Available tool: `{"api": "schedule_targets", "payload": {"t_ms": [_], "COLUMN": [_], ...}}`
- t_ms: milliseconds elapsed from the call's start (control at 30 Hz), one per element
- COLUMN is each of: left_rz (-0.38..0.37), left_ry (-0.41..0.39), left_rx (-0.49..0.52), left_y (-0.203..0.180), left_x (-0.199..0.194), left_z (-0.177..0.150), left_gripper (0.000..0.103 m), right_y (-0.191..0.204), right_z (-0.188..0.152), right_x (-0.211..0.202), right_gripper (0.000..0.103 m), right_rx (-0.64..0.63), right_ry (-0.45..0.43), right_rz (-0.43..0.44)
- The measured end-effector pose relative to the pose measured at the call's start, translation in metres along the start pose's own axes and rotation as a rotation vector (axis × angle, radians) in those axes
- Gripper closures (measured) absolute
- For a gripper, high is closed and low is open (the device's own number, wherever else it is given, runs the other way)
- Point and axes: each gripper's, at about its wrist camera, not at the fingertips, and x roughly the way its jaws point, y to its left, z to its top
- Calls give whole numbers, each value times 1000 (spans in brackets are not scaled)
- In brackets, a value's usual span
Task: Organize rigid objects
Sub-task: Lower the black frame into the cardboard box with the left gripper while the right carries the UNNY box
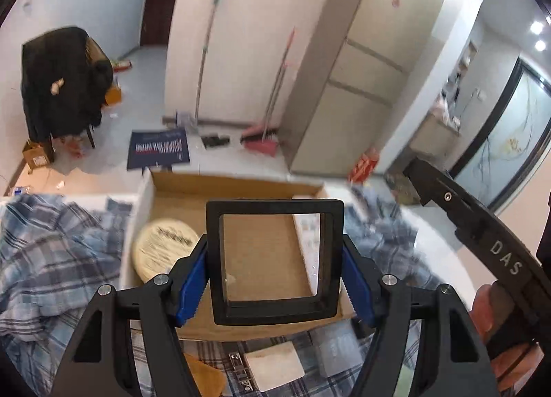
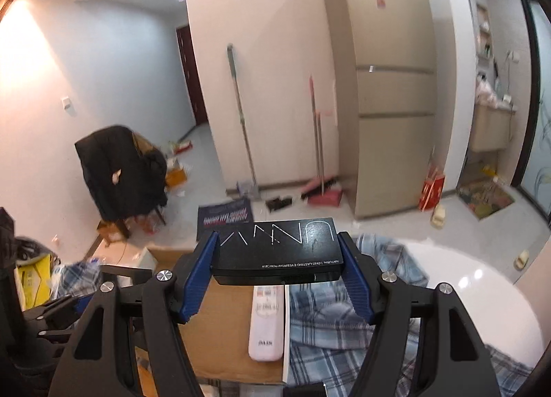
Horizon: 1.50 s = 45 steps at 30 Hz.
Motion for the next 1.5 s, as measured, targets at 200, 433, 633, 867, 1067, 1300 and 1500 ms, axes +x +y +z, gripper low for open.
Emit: {"api": "schedule_targets", "payload": {"t_ms": [200,433,633,867,1067,1300,1500], "left_rz": [61,75,114,135,93,118,145], "left_ry": [111,164,196,202,114,2,-134], "left_rx": [27,4,-12,-36,-41,-9,-65], "left_y": [-9,-1,5,6,7,5,32], "left_x": [51,78,94,102,84,35,-10], "left_z": [-18,-25,-32,-35,-28,-15,-3], "left_gripper": [31,31,31,23,22,21,15], "right_y": [-19,-27,-11,-8,-12,-13,-6], "right_z": [-17,-19,-22,-23,-17,-14,-24], "right_x": [36,42,40,40,32,28,42], "right_gripper": [36,36,36,36,36,36,36], "right_rx": [18,36,-3,-1,17,39,40], "right_ry": [104,128,137,151,120,115,174], "right_rz": [-64,-62,-11,26,31,48,88]}}
